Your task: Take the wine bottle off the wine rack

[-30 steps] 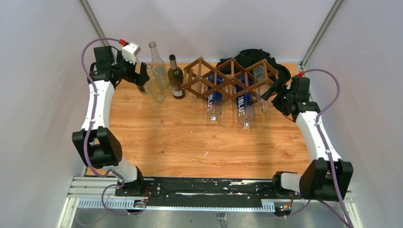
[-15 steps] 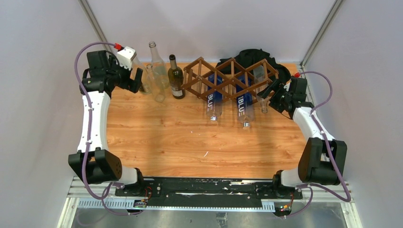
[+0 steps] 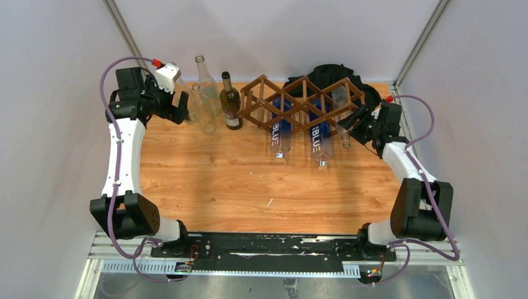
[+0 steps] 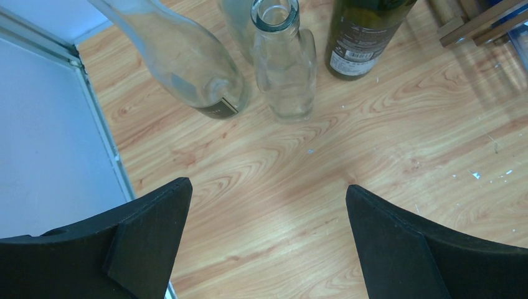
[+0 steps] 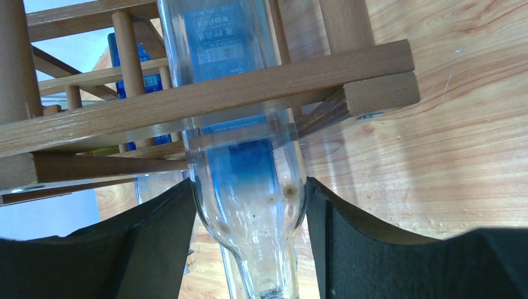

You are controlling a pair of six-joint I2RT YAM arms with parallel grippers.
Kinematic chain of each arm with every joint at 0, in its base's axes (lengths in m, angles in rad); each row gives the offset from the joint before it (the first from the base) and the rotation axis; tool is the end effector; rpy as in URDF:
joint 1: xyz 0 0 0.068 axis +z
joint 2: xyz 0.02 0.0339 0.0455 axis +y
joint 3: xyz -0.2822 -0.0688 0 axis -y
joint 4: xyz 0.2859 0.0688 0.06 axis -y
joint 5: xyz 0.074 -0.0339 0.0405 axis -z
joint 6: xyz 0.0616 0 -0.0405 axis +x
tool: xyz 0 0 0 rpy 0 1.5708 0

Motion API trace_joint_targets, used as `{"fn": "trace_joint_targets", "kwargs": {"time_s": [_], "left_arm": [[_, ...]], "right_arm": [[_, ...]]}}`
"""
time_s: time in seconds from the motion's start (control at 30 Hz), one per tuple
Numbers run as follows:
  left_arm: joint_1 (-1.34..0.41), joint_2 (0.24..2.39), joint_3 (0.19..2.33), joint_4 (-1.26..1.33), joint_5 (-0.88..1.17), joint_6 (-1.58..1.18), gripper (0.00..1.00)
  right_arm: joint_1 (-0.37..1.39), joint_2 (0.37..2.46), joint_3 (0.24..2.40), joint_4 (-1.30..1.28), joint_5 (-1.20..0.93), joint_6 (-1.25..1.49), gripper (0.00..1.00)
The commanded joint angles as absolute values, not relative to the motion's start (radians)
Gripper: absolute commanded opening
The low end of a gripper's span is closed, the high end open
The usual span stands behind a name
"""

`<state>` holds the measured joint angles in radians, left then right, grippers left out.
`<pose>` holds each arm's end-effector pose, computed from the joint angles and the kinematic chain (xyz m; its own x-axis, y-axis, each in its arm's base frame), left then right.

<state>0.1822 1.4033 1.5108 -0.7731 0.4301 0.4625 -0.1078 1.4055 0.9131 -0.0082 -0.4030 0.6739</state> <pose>0.3518 0.0387 0.4018 -0.4731 0.3252 -0.8188 0.4122 0.9031 0.1205 0.3690 -0.0156 0.2469 -0.5246 0.6342 -0.5680 0.1078 0.7113 0.6945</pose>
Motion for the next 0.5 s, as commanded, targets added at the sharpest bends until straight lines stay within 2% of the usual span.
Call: {"fn": "trace_joint_targets", "kwargs": {"time_s": [0.0, 0.1, 0.17, 0.27, 0.37, 0.47], "left_arm": [[0.186, 1.39, 1.499, -0.791, 0.465, 0.463, 1.0], [0.184, 1.39, 1.491, -0.795, 0.474, 0.465, 1.0], [0.183, 1.384, 1.486, -0.795, 0.482, 0.466, 1.0], [0.176, 1.379, 1.482, -0.801, 0.488, 0.469, 1.0], [0.166, 1.376, 1.48, -0.808, 0.491, 0.476, 1.0], [0.154, 1.376, 1.479, -0.808, 0.484, 0.483, 1.0]], "right_arm": [[-0.107, 1.415, 0.884, 0.053, -0.405, 0.699, 0.66], [-0.093, 1.427, 0.887, 0.057, -0.399, 0.694, 0.67], [-0.084, 1.432, 0.89, 0.057, -0.391, 0.691, 0.74], [-0.075, 1.433, 0.89, 0.057, -0.38, 0.691, 0.77], [-0.075, 1.435, 0.891, 0.049, -0.37, 0.69, 0.71], [-0.075, 1.415, 0.881, 0.046, -0.352, 0.689, 0.6]]}}
